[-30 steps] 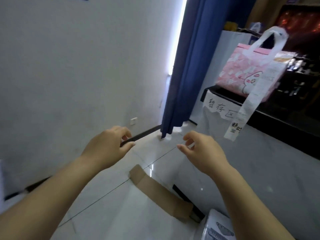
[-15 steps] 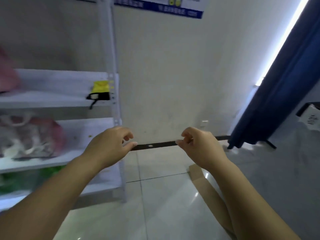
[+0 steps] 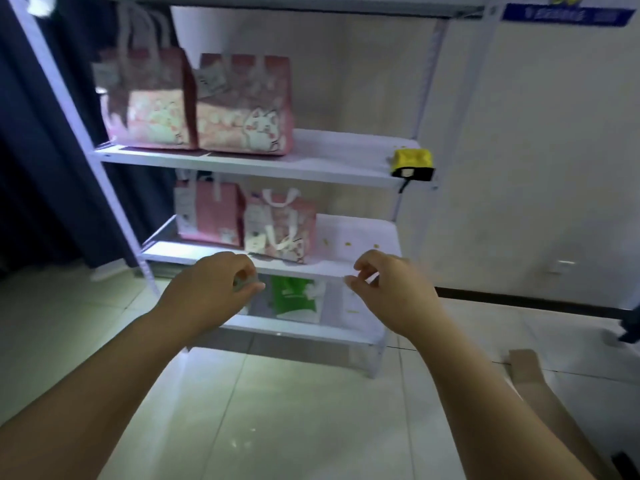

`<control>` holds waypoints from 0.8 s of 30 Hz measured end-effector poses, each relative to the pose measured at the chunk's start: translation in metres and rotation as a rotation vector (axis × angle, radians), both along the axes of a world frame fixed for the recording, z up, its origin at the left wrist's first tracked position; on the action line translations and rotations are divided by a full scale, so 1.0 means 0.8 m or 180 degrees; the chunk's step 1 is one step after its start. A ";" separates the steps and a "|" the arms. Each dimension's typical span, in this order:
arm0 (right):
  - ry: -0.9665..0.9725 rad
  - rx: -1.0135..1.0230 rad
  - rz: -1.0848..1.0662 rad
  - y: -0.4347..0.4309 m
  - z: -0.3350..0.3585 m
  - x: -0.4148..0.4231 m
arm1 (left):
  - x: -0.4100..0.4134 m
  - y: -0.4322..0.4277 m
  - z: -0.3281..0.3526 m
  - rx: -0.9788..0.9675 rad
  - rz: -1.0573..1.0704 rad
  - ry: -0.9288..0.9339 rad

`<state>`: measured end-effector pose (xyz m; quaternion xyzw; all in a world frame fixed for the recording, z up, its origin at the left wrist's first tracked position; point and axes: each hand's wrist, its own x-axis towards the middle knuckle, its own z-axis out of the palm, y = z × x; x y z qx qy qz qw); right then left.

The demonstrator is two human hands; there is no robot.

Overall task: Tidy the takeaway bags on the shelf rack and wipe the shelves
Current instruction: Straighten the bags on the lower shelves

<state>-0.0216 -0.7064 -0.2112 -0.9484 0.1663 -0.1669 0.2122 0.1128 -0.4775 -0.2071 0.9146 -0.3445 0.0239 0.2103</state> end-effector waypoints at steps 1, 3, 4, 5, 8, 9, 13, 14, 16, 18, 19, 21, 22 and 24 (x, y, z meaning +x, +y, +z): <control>0.0030 0.0002 0.0067 0.022 -0.004 0.011 | 0.006 0.024 -0.003 0.0033 0.0066 0.0015; 0.0101 -0.0013 0.0182 0.059 -0.011 0.033 | 0.019 0.064 -0.007 0.0062 0.0170 0.0035; 0.0142 0.0011 0.0229 0.074 -0.013 0.044 | 0.025 0.081 -0.009 0.0056 0.0221 0.0029; 0.0180 0.0045 0.0271 0.088 -0.015 0.056 | 0.033 0.096 -0.012 0.0033 0.0268 0.0011; 0.0266 0.0065 0.0350 0.119 -0.022 0.095 | 0.061 0.132 -0.022 -0.0057 0.0397 -0.0007; 0.0298 0.0060 0.0378 0.126 -0.025 0.109 | 0.073 0.142 -0.026 -0.0070 0.0432 0.0005; 0.0434 0.0033 0.0469 0.141 -0.037 0.173 | 0.132 0.165 -0.041 -0.0069 0.0532 0.0030; 0.0446 0.0039 0.0471 0.142 -0.041 0.190 | 0.150 0.168 -0.044 -0.0057 0.0555 0.0041; 0.0458 0.0080 0.0458 0.139 -0.046 0.226 | 0.186 0.171 -0.048 -0.0042 0.0585 0.0033; 0.0484 0.0164 0.0419 0.137 -0.050 0.263 | 0.225 0.172 -0.050 -0.0065 0.0630 0.0054; 0.0497 0.0204 0.0399 0.135 -0.051 0.282 | 0.244 0.171 -0.050 -0.0067 0.0646 0.0077; 0.0508 0.0262 0.0375 0.133 -0.053 0.321 | 0.284 0.171 -0.051 -0.0044 0.0675 0.0137; 0.0479 0.0283 0.0373 0.132 -0.054 0.335 | 0.297 0.171 -0.052 -0.0033 0.0674 0.0143; 0.0438 0.0297 0.0383 0.133 -0.055 0.365 | 0.325 0.172 -0.056 -0.0027 0.0681 0.0171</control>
